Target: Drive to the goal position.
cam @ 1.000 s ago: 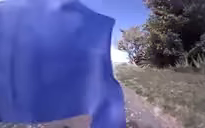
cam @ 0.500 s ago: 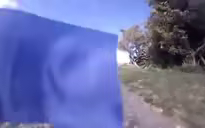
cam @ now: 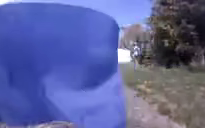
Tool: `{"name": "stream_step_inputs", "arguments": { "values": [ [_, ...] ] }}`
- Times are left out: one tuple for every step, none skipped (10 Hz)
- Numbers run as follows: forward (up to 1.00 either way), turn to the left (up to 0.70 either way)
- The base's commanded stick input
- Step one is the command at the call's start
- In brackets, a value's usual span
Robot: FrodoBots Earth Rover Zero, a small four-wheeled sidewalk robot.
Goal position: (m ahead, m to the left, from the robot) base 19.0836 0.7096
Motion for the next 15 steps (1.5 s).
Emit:
{"name": "stream_step_inputs", "arguments": {
  "values": [
    [1.00, 0.00],
    [1.00, 0.00],
    [1.00, 0.00],
    [1.00, 0.00],
    [1.00, 0.00],
    [1.00, 0.00],
    [1.00, 0.00],
    [1.00, 0.00],
    [1.00, 0.00],
    [1.00, -0.24],
    [1.00, -0.31],
    [1.00, -0.39],
    [1.00, -0.23],
    [1.00, -0.04],
    [1.00, -0.14]
  ]
}}
